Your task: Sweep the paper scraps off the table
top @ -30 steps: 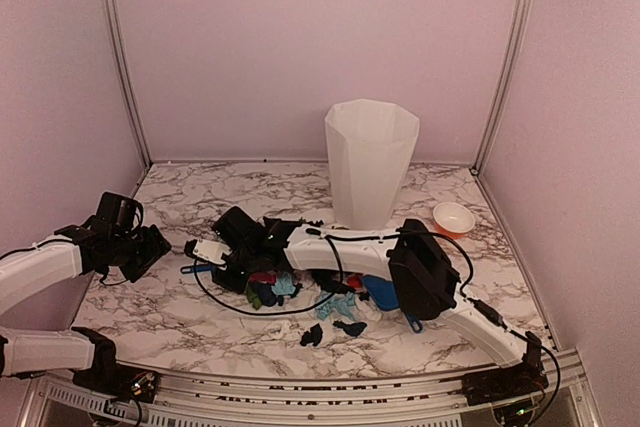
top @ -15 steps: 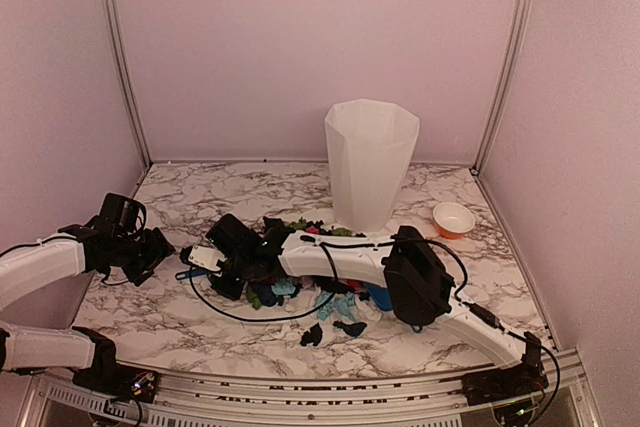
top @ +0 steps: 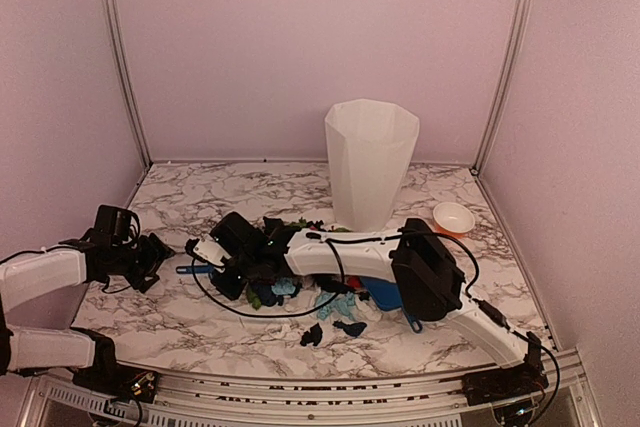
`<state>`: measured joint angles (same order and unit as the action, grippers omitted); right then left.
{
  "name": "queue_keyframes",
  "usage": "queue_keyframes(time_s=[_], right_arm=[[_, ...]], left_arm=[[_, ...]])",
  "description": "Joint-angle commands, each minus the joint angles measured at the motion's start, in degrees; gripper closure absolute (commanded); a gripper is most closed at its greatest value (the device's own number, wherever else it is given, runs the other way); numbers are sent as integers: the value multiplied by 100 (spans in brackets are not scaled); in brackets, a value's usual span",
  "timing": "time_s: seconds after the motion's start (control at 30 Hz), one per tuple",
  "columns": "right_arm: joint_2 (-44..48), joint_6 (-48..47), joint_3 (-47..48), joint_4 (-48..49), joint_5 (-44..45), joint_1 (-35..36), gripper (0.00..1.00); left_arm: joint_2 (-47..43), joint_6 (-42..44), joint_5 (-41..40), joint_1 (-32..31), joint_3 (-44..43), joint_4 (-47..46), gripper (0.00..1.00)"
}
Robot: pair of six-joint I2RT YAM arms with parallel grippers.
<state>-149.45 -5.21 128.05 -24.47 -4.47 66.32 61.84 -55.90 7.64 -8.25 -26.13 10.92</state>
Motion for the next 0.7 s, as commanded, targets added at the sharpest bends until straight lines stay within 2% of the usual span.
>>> queue_keyframes(time_s=[0.0, 0.2, 0.4, 0.6, 0.63, 0.67], right_arm=[[556, 732, -270, 541, -338, -59, 100], [739, 1147, -495, 892, -627, -176, 100], [803, 1400, -643, 1075, -834, -275, 100], [742, 1153, -572, 804, -542, -288, 100], [727, 1072, -559, 720, -352, -289, 97], [701, 1037, -523, 583, -109, -306, 89]], left_arm=[[36, -273, 655, 108, 268, -1049, 24], [44, -715, 1001, 149, 496, -2199, 31], [140, -734, 1151, 153, 406, -2287, 40], [84, -185, 449, 195, 172, -1087, 40], [175, -38, 390, 220, 57, -913, 40], [308, 138, 301, 225, -84, -768, 40]])
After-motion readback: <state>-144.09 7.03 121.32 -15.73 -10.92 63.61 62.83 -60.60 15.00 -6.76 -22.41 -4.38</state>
